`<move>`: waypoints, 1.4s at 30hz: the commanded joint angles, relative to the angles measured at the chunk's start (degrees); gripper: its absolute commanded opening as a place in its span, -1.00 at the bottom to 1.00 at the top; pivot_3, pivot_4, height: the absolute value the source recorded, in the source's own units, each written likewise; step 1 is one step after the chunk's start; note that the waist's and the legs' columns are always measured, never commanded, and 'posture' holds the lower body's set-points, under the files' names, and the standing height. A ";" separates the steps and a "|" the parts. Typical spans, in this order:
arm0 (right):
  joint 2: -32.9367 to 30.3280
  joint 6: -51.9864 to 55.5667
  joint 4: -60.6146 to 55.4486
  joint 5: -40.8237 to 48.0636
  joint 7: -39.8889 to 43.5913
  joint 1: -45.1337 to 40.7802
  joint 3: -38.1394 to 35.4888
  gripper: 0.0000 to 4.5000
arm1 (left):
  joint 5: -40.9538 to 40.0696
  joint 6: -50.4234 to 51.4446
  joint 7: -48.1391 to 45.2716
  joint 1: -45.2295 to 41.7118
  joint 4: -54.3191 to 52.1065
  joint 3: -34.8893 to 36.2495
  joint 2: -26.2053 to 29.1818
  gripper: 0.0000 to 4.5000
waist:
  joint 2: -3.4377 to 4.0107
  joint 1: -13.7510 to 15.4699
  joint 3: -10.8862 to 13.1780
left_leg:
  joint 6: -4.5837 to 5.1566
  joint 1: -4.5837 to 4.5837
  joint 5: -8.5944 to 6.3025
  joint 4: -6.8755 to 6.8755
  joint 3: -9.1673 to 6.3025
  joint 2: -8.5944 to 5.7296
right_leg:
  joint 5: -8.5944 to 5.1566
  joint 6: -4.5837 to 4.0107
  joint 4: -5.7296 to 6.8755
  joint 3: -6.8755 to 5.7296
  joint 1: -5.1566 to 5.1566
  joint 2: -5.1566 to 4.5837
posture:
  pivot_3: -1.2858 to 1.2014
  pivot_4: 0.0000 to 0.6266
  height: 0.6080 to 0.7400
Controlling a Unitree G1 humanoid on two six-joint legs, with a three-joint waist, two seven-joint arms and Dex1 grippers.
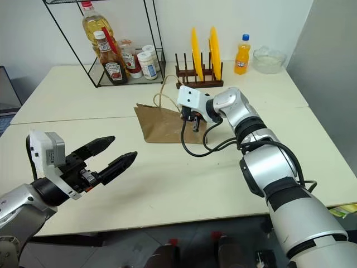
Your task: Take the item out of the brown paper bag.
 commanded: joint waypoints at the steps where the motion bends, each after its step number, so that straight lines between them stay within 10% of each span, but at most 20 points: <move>1: -0.12 0.31 -0.42 0.30 -0.42 -0.91 -1.92 -0.68 | -2.18 -1.52 0.63 -0.14 -0.25 0.75 2.02 1.00 | 0.00 0.00 0.00 | 0.02 0.01 0.01 0.00 0.00 0.00 | 0.02 -0.03 0.00 0.00 0.00 0.00 | 0.03 -0.52 1.00; 12: -9.37 4.41 -6.74 8.30 14.96 -1.77 -10.24 0.99 | 1.28 -5.38 -7.24 -4.11 11.26 -2.33 10.72 1.00 | 0.01 0.13 0.01 | 0.04 0.01 0.04 -0.05 -0.01 -0.02 | 0.06 -0.08 -0.05 -0.04 0.03 0.04 | 0.03 -0.52 1.00; 17: -17.68 18.66 -32.29 13.70 19.22 13.25 -12.76 0.99 | 7.74 -10.85 -13.38 -10.01 23.80 -4.27 15.65 1.00 | -0.05 0.62 -0.04 | 0.05 0.02 0.03 -0.11 -0.05 0.00 | 0.06 -0.08 -0.10 -0.10 0.06 0.04 | 0.03 -0.52 1.00; 26: -13.39 53.97 -94.50 19.37 -5.32 46.99 -17.05 0.99 | 34.09 -35.50 -22.33 -48.89 71.17 -27.33 13.31 1.00 | 0.10 1.80 0.05 | 0.05 -0.06 0.20 -0.06 0.03 -0.05 | 0.15 -0.01 0.05 -0.08 -0.08 0.25 | 0.03 -0.52 1.00; 33: -9.61 62.98 -110.36 19.18 -19.10 56.13 -15.35 0.99 | 54.19 -58.30 -12.58 -76.73 112.06 -38.29 2.78 1.00 | -0.18 2.41 -0.06 | 0.05 -0.20 0.26 -0.03 -0.08 -0.17 | 0.20 0.05 -0.13 -0.13 -0.04 0.26 | 0.03 -0.52 1.00; 42: -8.33 66.53 -116.17 22.16 -26.66 59.05 -17.47 0.99 | 62.80 -61.13 -24.12 -80.70 122.40 -42.48 -2.12 1.00 | -0.20 0.69 -0.04 | 0.06 -0.62 0.29 -0.04 -0.08 -0.18 | 0.20 0.05 -0.10 -0.16 -0.44 0.22 | 0.03 -0.52 1.00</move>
